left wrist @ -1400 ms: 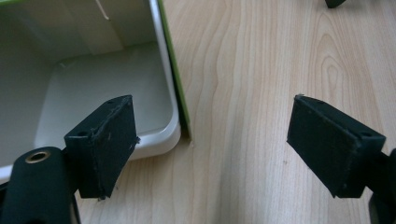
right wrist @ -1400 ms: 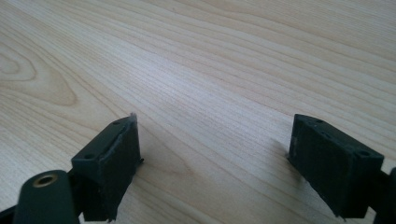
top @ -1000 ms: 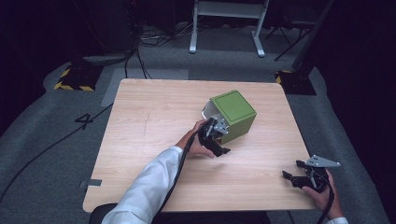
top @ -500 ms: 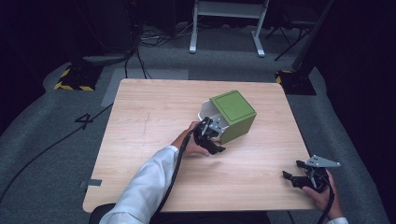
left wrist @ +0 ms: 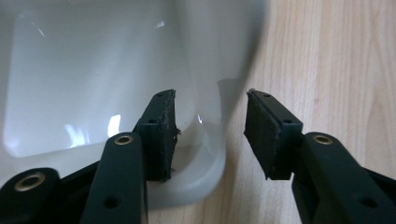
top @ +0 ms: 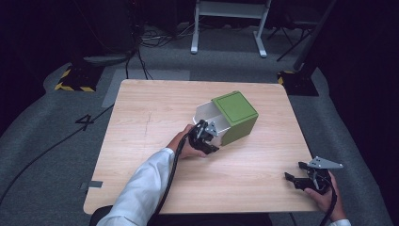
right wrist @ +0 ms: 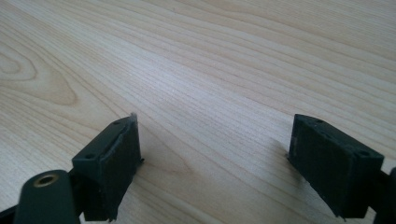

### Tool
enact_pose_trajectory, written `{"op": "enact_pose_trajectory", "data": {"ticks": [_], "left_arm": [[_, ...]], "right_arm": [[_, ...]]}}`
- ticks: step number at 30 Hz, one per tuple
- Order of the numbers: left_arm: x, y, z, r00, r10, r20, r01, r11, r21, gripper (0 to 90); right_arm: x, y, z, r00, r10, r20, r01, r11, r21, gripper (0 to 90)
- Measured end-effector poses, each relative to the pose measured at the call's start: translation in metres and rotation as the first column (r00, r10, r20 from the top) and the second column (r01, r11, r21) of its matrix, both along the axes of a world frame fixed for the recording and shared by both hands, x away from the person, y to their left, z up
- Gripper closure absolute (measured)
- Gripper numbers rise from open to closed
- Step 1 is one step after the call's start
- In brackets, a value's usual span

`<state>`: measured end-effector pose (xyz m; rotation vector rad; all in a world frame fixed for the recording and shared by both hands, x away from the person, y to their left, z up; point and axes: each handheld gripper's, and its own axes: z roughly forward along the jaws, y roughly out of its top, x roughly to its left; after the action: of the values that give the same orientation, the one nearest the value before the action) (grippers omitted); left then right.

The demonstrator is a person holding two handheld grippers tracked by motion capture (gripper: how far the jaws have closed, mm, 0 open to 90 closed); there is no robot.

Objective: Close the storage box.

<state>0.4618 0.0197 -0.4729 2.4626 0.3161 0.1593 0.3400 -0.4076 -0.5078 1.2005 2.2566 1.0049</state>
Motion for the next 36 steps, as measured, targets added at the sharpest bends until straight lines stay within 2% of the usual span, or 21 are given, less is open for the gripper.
{"op": "enact_pose_trajectory", "data": {"ticks": [2, 5, 9, 16, 22, 36], "left_arm": [[0.000, 0.001, -0.006, 0.9999, -0.010, -0.008, 0.010, 0.9999, 0.005, 58.9], [-0.002, 0.006, -0.006, 1.0000, -0.005, 0.000, 0.005, 1.0000, 0.004, 62.7], [-0.003, 0.016, -0.003, 0.9999, 0.012, 0.006, -0.012, 0.9997, -0.020, 66.4], [-0.007, 0.025, -0.002, 0.9996, 0.021, 0.019, -0.021, 0.9997, -0.011, 71.7], [-0.009, 0.033, -0.002, 0.9997, 0.022, 0.005, -0.022, 0.9996, -0.019, 72.9], [-0.016, 0.039, -0.001, 0.9997, 0.025, -0.007, -0.025, 0.9995, -0.019, 71.5]], "right_arm": [[0.000, 0.000, 0.000, 1.0000, 0.000, 0.000, 0.000, 1.000, 0.000, 16.7], [0.000, 0.000, 0.000, 1.0000, 0.000, 0.000, 0.000, 1.000, 0.000, 16.7], [0.000, 0.000, 0.000, 1.0000, 0.000, 0.000, 0.000, 1.000, 0.000, 16.8], [0.000, 0.000, 0.000, 1.0000, 0.000, 0.000, 0.000, 1.000, 0.000, 16.8], [0.000, 0.000, 0.000, 1.0000, 0.000, 0.000, 0.000, 1.000, 0.001, 16.9], [0.000, 0.000, 0.000, 1.0000, 0.000, 0.000, 0.000, 1.000, 0.001, 16.9]]}}
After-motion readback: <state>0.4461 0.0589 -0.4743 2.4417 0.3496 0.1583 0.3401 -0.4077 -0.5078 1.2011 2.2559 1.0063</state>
